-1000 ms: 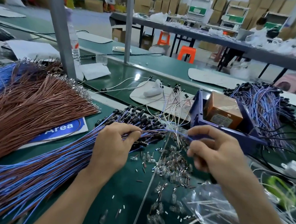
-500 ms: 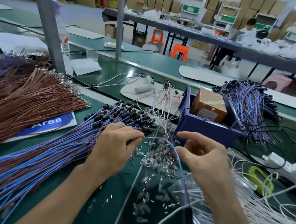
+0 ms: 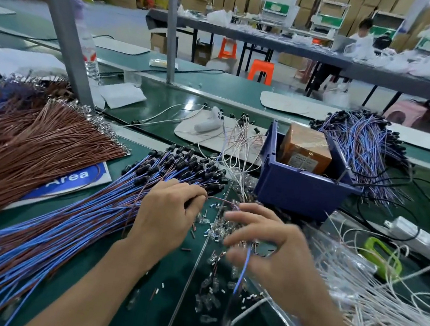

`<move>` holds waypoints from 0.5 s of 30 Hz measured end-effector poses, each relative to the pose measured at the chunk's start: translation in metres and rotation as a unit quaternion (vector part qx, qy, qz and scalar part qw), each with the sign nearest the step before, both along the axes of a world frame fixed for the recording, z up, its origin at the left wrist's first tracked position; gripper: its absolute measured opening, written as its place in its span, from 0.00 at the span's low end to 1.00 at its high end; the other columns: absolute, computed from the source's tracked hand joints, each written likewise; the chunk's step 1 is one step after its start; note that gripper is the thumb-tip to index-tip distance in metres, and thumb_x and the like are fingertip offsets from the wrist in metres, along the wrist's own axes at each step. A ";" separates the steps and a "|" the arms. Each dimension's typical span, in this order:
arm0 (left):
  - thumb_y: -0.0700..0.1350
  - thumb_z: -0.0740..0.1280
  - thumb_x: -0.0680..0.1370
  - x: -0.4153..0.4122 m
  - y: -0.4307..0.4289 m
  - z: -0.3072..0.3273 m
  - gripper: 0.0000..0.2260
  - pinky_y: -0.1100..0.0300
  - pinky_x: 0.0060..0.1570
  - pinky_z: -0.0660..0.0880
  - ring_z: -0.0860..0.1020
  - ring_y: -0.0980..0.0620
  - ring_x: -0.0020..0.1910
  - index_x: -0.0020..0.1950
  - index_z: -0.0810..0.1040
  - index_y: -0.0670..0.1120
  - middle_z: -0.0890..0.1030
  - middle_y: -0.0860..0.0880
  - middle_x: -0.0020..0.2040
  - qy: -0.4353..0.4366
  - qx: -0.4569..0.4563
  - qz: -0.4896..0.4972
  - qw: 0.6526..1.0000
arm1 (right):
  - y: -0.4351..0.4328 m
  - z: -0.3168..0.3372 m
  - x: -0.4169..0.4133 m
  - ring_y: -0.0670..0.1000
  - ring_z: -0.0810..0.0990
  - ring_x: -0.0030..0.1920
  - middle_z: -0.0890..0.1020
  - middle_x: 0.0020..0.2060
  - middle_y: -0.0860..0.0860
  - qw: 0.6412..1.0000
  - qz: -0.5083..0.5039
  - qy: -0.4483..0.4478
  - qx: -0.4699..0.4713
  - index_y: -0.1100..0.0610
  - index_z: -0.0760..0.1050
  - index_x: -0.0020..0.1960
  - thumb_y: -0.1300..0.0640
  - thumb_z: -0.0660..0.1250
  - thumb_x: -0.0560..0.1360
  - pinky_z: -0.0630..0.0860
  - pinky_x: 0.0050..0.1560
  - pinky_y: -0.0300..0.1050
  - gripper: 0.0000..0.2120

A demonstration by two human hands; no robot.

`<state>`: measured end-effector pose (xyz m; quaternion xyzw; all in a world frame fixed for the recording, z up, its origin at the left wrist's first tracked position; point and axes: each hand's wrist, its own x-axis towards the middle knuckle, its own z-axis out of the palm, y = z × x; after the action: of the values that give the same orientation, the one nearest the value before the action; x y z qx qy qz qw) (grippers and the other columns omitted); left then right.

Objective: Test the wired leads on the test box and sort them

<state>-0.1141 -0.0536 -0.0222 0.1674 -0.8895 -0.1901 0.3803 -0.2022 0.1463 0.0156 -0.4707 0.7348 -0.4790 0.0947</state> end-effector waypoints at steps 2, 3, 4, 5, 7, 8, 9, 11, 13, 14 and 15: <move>0.45 0.73 0.78 0.000 -0.001 -0.001 0.02 0.61 0.47 0.68 0.68 0.62 0.41 0.48 0.86 0.51 0.84 0.56 0.40 -0.009 0.006 0.001 1.000 | -0.004 0.004 -0.005 0.44 0.84 0.51 0.88 0.43 0.49 0.965 -0.101 -0.207 -0.123 0.50 0.85 0.34 0.47 0.77 0.71 0.76 0.62 0.53 0.10; 0.47 0.74 0.78 0.000 -0.002 -0.002 0.01 0.60 0.47 0.69 0.68 0.63 0.41 0.48 0.86 0.51 0.84 0.57 0.40 -0.013 0.008 0.002 1.000 | -0.004 0.005 -0.008 0.49 0.85 0.45 0.86 0.37 0.53 0.939 -0.143 -0.272 -0.153 0.53 0.81 0.28 0.44 0.72 0.72 0.76 0.60 0.54 0.18; 0.49 0.75 0.77 0.001 -0.003 -0.002 0.02 0.59 0.46 0.70 0.69 0.61 0.41 0.47 0.86 0.52 0.84 0.57 0.40 -0.018 0.013 0.004 1.000 | -0.003 0.007 -0.012 0.54 0.84 0.39 0.83 0.31 0.56 0.921 -0.164 -0.308 -0.173 0.55 0.75 0.25 0.43 0.67 0.73 0.76 0.57 0.54 0.23; 0.52 0.76 0.76 0.001 -0.004 -0.002 0.04 0.59 0.46 0.70 0.72 0.58 0.41 0.46 0.86 0.53 0.84 0.57 0.39 -0.025 0.015 0.007 1.000 | -0.002 0.011 -0.013 0.56 0.81 0.34 0.77 0.26 0.57 0.907 -0.178 -0.333 -0.186 0.54 0.71 0.23 0.43 0.64 0.75 0.78 0.52 0.54 0.25; 0.55 0.77 0.74 0.003 -0.007 0.000 0.06 0.58 0.46 0.69 0.75 0.54 0.40 0.44 0.86 0.54 0.84 0.57 0.38 -0.028 0.007 0.017 0.999 | 0.003 0.016 -0.016 0.55 0.72 0.25 0.65 0.22 0.54 0.884 -0.175 -0.377 -0.214 0.54 0.66 0.24 0.43 0.62 0.77 0.80 0.38 0.52 0.26; 0.56 0.77 0.74 0.003 -0.009 0.001 0.07 0.57 0.45 0.69 0.76 0.54 0.40 0.44 0.87 0.54 0.84 0.56 0.38 -0.021 0.010 0.025 0.999 | 0.007 0.017 -0.018 0.54 0.67 0.24 0.62 0.22 0.52 0.868 -0.173 -0.405 -0.230 0.54 0.65 0.25 0.44 0.62 0.79 0.78 0.32 0.50 0.27; 0.56 0.77 0.74 0.004 -0.013 0.002 0.07 0.57 0.45 0.71 0.77 0.54 0.40 0.45 0.87 0.54 0.84 0.56 0.39 -0.013 0.028 0.034 0.999 | 0.010 0.019 -0.021 0.53 0.62 0.23 0.60 0.22 0.51 0.851 -0.172 -0.431 -0.244 0.54 0.64 0.25 0.45 0.61 0.82 0.75 0.28 0.49 0.28; 0.54 0.76 0.75 0.006 -0.020 0.004 0.05 0.58 0.45 0.74 0.79 0.55 0.41 0.47 0.88 0.54 0.84 0.57 0.40 -0.006 0.090 0.053 0.995 | 0.019 0.023 -0.027 0.52 0.57 0.24 0.57 0.21 0.50 0.820 -0.164 -0.473 -0.277 0.53 0.62 0.25 0.47 0.59 0.83 0.67 0.25 0.46 0.28; 0.53 0.77 0.75 0.007 -0.022 0.004 0.04 0.72 0.44 0.71 0.80 0.61 0.43 0.48 0.88 0.55 0.82 0.61 0.39 0.002 0.146 0.055 0.988 | 0.028 0.027 -0.035 0.50 0.55 0.24 0.58 0.22 0.50 0.806 -0.164 -0.481 -0.304 0.53 0.63 0.26 0.49 0.60 0.82 0.62 0.26 0.44 0.26; 0.51 0.77 0.75 0.006 -0.020 0.006 0.03 0.76 0.43 0.69 0.79 0.65 0.44 0.47 0.88 0.56 0.83 0.63 0.38 0.001 0.166 0.049 0.985 | 0.032 0.028 -0.038 0.50 0.56 0.24 0.61 0.22 0.50 0.816 -0.169 -0.463 -0.301 0.54 0.66 0.27 0.51 0.62 0.82 0.61 0.26 0.44 0.25; 0.50 0.78 0.74 0.006 -0.017 0.007 0.03 0.78 0.43 0.69 0.79 0.67 0.45 0.46 0.88 0.56 0.83 0.64 0.38 -0.002 0.178 0.038 0.983 | 0.033 0.027 -0.040 0.50 0.60 0.24 0.65 0.23 0.52 0.844 -0.185 -0.421 -0.277 0.55 0.71 0.27 0.53 0.64 0.81 0.61 0.27 0.44 0.23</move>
<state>-0.1079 -0.0704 -0.0154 0.2664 -0.8351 -0.3310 0.3493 -0.2420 0.1796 0.0430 -0.0860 0.5348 -0.8232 0.1704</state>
